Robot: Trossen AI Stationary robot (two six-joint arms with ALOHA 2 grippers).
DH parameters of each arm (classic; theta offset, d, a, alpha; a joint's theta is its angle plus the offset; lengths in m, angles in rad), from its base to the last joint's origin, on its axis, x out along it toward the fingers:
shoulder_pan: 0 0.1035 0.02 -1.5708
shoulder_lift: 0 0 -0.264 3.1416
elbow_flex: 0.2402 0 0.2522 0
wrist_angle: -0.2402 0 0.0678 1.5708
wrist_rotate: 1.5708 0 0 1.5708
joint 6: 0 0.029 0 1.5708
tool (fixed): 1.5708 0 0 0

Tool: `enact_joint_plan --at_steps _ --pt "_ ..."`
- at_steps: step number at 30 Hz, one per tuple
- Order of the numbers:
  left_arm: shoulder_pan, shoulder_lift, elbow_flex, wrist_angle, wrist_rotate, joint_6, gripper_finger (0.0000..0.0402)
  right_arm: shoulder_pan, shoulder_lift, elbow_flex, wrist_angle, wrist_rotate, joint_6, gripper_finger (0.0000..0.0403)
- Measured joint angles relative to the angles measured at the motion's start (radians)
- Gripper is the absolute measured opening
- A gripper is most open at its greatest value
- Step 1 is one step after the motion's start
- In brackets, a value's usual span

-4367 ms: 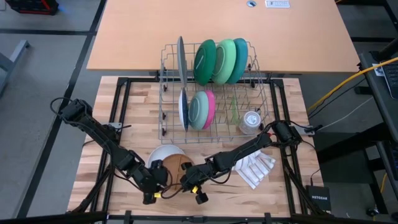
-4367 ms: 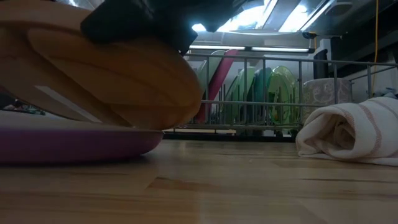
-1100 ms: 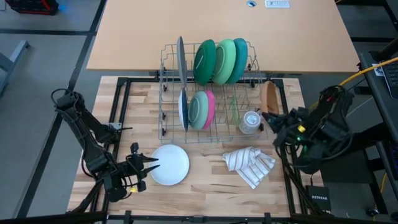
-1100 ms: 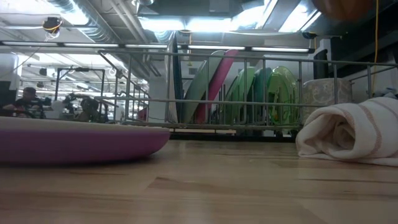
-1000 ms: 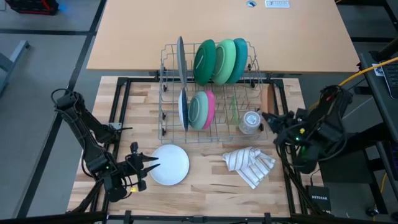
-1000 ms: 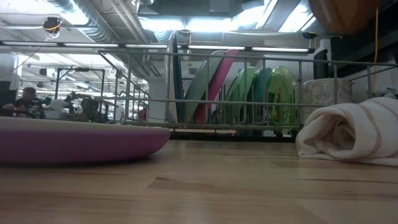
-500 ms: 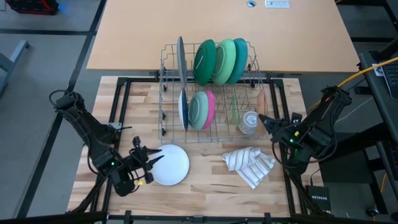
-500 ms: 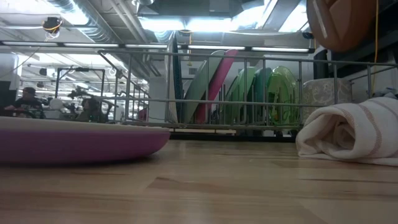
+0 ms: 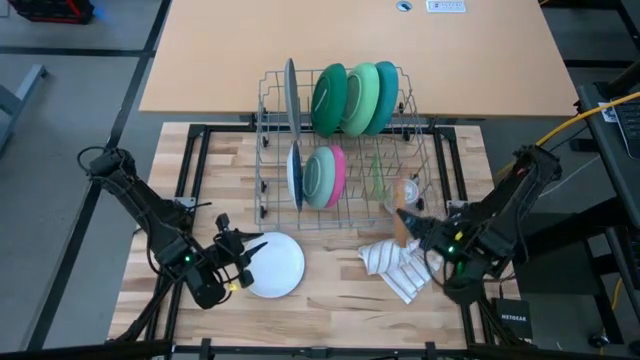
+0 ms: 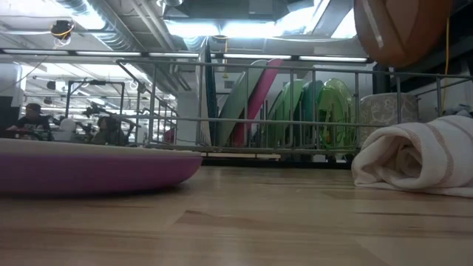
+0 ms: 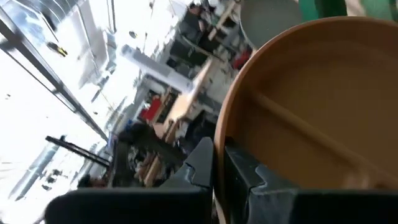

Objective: Sort dishes
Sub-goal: Put the brown plate in the dish rack

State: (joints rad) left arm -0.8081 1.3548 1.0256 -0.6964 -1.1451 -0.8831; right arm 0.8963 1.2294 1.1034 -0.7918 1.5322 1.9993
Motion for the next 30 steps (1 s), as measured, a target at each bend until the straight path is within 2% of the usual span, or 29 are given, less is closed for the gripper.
enact_joint_plan --at_steps 4,8,10,13,17,19,22,28,30 --pt "-0.001 0.000 0.000 0.000 0.000 0.001 0.0098 0.000 0.062 0.000 0.195 -0.082 -0.097 0.0014" --pt "-0.001 0.000 0.000 0.000 0.000 0.001 0.0098 -0.013 0.094 0.000 0.506 -0.232 -0.392 0.0014" --pt "-0.001 0.000 0.000 0.000 0.000 0.001 0.0098 -0.040 0.105 0.000 0.698 -0.357 -0.605 0.0014" --pt "-0.001 0.000 0.000 0.000 0.000 -0.002 0.0098 -0.107 0.121 0.000 0.960 -0.620 -0.947 0.0014" --pt "-0.001 0.000 0.000 0.001 0.000 -0.008 0.0098 -0.230 0.123 0.000 1.212 -0.981 -1.212 0.0017" --pt "-0.004 0.000 0.000 0.003 0.002 -0.011 0.0098 -0.295 0.110 0.000 1.267 -1.108 -1.278 0.0016" --pt "-0.004 0.000 0.000 0.007 0.003 -0.018 0.0098 -0.376 0.065 0.000 1.269 -1.217 -1.330 0.0014" --pt "-0.004 0.000 0.000 0.006 0.005 -0.030 0.0098 -0.441 -0.063 0.000 1.148 -1.236 -1.382 0.0016" --pt "-0.004 0.000 0.000 0.006 0.004 -0.030 0.0098 -0.438 -0.110 0.000 1.098 -1.204 -1.429 0.0014"
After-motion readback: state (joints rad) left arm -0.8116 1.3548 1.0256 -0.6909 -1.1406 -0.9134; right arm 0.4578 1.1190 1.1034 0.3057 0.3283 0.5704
